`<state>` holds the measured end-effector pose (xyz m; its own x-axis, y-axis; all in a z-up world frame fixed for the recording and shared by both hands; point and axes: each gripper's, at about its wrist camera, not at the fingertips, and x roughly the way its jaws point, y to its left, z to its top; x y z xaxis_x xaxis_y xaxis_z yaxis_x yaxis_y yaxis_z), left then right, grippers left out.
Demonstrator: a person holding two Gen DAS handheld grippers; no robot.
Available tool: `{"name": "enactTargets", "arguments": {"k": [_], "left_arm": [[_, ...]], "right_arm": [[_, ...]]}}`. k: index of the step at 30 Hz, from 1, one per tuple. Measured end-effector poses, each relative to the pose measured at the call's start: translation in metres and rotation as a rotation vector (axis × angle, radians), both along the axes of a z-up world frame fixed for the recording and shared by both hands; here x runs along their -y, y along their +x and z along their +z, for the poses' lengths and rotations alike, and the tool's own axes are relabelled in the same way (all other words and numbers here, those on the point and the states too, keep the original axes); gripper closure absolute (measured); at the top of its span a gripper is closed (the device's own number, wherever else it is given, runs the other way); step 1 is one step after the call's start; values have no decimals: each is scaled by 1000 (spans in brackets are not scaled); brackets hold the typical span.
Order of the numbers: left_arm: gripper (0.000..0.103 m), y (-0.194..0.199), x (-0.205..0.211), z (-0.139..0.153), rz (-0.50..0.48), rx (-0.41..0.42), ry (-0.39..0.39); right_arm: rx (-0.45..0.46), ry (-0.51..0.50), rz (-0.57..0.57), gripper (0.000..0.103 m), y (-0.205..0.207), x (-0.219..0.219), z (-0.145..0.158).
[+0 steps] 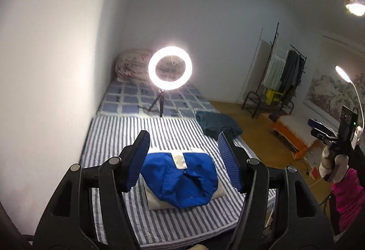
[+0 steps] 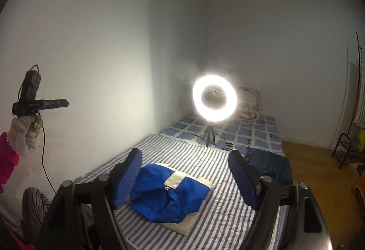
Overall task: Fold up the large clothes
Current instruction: 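Open both grippers and lift them off the folded bundle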
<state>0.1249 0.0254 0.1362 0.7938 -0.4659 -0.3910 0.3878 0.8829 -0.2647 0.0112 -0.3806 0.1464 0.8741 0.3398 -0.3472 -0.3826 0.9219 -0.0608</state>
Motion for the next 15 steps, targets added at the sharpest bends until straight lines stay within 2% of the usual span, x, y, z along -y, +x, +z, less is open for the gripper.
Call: {"name": "enactTargets", "arguments": {"k": [3, 5, 7, 11, 15], "left_arm": [[39, 26, 3, -39, -3, -82, -28], [39, 56, -1, -78, 14, -177, -88], [39, 90, -5, -123, 37, -284, -150], [39, 143, -12, -195, 62, -444, -258], [39, 185, -10, -253, 82, -567, -291]], "right_arm": [[-80, 63, -5, 21, 16, 6, -26], [-145, 110, -23, 21, 30, 11, -54], [-245, 191, -52, 21, 55, 18, -96], [-400, 271, -89, 24, 92, 24, -170], [-574, 397, -84, 25, 130, 26, -241]]}}
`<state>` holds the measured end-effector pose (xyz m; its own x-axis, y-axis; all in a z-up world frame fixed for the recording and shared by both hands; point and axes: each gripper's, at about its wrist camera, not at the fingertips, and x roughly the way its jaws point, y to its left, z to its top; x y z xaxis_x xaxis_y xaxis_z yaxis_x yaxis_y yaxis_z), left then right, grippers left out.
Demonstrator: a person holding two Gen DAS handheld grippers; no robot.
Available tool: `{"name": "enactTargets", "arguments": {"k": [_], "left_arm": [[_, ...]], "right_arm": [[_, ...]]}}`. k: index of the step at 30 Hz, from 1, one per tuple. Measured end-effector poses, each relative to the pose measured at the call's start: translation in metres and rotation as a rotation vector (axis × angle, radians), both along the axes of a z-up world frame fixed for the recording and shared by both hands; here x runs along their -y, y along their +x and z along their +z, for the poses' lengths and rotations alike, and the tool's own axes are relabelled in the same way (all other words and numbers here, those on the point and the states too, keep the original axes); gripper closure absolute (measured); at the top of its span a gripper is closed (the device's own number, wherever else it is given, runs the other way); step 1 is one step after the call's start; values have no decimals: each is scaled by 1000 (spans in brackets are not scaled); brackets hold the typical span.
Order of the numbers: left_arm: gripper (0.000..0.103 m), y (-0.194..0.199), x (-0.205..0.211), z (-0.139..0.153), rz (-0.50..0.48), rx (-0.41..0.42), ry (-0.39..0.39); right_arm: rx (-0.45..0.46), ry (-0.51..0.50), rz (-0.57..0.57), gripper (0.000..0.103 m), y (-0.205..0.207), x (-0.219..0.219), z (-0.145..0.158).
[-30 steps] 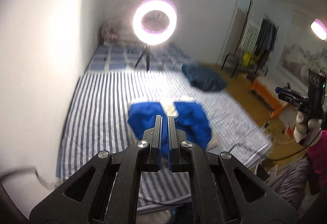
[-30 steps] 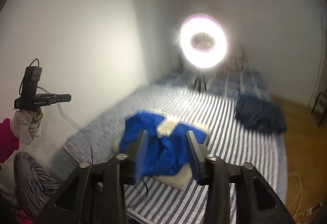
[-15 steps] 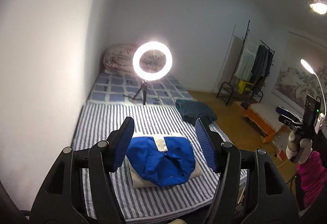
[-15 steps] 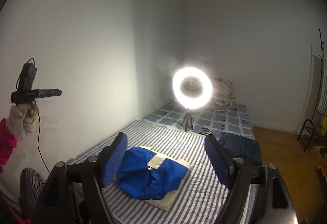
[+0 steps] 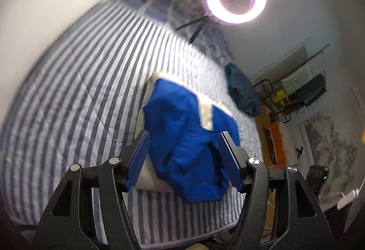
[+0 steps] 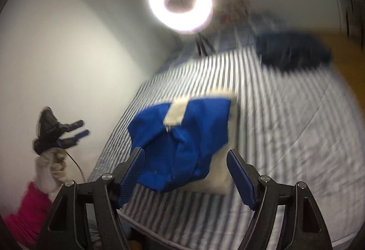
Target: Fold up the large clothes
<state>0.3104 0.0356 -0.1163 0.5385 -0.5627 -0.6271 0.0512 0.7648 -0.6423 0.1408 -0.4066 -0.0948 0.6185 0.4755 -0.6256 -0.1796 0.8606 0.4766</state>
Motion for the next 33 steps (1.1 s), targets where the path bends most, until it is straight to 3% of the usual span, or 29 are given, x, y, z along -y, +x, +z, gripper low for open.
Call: {"name": "enactTargets", "arguments": {"k": [6, 9, 12, 14, 16, 18, 20, 22, 23, 24, 30, 33], "left_arm": [[39, 43, 7, -74, 25, -158, -68], [39, 57, 12, -98, 34, -204, -59], [39, 69, 12, -112, 51, -222, -97], [39, 74, 13, -119, 58, -236, -133], [51, 78, 19, -122, 35, -234, -146], [79, 79, 26, -118, 7, -224, -132], [97, 79, 35, -108, -24, -192, -96], [99, 75, 42, -101, -38, -161, -42], [100, 75, 45, -99, -40, -156, -31], [102, 72, 47, -97, -41, -153, -26], [103, 43, 52, -80, -64, -123, 19], [103, 30, 51, -96, -66, -155, 66]], "right_arm": [[-174, 134, 19, 25, 39, -10, -78], [-249, 133, 19, 28, 54, -17, -107], [-291, 150, 12, 32, 62, -17, -126], [-288, 166, 10, 33, 67, -16, -130], [-285, 170, 10, 35, 73, -16, -132], [-286, 176, 8, 45, 78, -15, -136], [-294, 199, 4, 59, 84, -13, -140], [-294, 222, 1, 76, 86, -8, -140], [-293, 232, 4, 93, 87, -7, -140], [-293, 253, 17, 100, 88, -6, -139], [-217, 194, 79, 103, 77, -17, -98], [-204, 212, 99, 103, 69, -10, -86]]}}
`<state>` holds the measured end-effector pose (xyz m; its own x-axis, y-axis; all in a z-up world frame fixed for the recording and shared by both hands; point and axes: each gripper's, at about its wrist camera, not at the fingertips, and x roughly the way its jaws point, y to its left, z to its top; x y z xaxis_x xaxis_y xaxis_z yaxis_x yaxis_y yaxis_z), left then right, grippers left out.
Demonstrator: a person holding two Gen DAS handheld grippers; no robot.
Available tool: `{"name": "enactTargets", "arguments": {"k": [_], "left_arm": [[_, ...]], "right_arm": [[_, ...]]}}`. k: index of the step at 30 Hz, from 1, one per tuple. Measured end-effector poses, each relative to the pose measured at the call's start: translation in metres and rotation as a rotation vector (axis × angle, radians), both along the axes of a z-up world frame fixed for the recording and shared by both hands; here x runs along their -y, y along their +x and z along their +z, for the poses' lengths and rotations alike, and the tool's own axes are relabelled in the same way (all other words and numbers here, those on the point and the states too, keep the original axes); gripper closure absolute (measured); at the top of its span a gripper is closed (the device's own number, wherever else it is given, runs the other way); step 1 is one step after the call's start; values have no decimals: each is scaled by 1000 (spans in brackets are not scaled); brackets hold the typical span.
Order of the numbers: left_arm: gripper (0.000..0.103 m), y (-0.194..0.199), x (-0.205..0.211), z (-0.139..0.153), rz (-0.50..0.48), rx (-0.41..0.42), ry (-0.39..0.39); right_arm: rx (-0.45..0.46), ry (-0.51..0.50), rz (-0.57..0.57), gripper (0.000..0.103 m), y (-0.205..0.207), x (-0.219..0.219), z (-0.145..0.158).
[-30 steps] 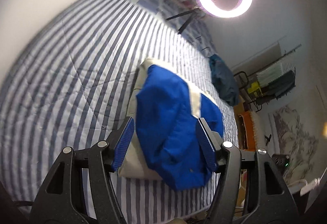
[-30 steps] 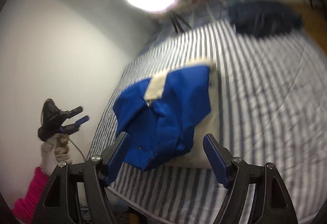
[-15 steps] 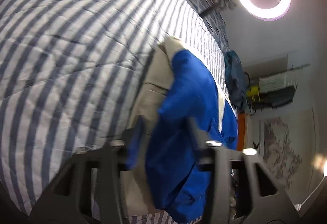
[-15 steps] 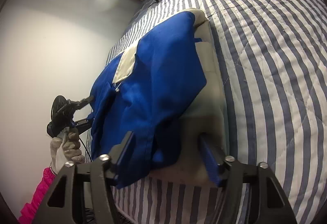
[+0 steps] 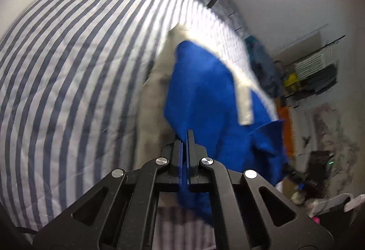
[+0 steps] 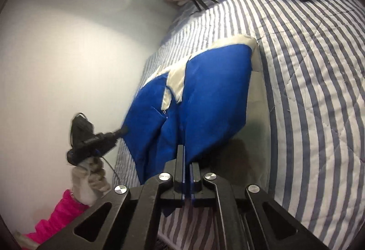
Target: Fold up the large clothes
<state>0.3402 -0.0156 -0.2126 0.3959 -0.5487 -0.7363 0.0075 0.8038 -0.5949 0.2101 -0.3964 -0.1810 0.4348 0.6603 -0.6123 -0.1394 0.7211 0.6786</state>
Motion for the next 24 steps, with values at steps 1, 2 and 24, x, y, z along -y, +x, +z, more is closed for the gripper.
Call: {"name": "enactTargets", "arguments": {"k": [1, 2, 24], "left_arm": [[103, 0, 1, -12, -1, -24, 26], [103, -1, 1, -21, 3, -48, 41], [103, 62, 75, 89, -69, 286, 329]], "right_arm": [[-4, -41, 6, 103, -1, 0, -4], [-21, -60, 7, 103, 0, -1, -12], [257, -492, 32, 74, 73, -46, 60]]}}
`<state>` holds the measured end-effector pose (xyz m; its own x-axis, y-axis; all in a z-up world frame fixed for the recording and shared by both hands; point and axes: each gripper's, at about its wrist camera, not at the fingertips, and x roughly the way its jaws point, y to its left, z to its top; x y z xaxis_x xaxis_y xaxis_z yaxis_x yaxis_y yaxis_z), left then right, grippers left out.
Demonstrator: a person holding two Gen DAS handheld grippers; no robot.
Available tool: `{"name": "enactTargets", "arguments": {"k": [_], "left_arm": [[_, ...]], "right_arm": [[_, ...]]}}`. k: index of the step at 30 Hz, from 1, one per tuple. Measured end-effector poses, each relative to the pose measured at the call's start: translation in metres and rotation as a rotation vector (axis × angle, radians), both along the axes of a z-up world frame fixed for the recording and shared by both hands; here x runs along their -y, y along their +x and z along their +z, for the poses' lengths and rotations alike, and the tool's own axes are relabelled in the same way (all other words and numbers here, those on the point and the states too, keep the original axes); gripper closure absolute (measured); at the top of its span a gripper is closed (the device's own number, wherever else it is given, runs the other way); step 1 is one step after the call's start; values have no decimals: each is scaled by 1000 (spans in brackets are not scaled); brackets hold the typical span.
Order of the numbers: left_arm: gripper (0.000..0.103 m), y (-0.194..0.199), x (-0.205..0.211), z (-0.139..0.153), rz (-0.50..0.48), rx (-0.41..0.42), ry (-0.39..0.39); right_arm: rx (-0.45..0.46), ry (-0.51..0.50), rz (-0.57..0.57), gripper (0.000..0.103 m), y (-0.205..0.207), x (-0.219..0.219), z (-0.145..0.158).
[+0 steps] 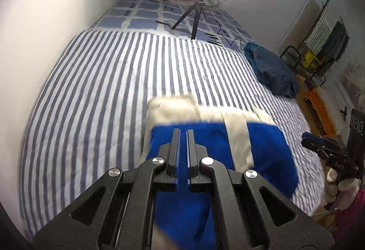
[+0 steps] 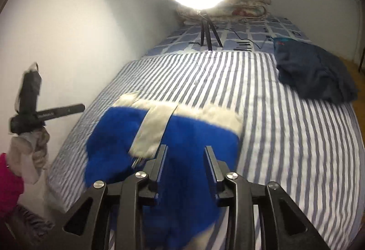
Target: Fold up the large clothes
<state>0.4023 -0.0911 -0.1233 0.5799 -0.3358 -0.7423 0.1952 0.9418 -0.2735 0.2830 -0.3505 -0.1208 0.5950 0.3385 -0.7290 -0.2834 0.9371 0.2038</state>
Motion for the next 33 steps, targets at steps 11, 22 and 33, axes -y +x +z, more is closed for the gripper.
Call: {"name": "enactTargets", "arguments": {"k": [11, 22, 33], "left_arm": [[101, 58, -5, -111, 56, -141, -19], [100, 12, -16, -63, -1, -66, 26], [101, -36, -35, -114, -58, -195, 44]], "right_arm": [[-128, 16, 29, 83, 78, -16, -81], [-125, 25, 38, 81, 31, 5, -40], [-282, 42, -36, 81, -47, 24, -105]]}}
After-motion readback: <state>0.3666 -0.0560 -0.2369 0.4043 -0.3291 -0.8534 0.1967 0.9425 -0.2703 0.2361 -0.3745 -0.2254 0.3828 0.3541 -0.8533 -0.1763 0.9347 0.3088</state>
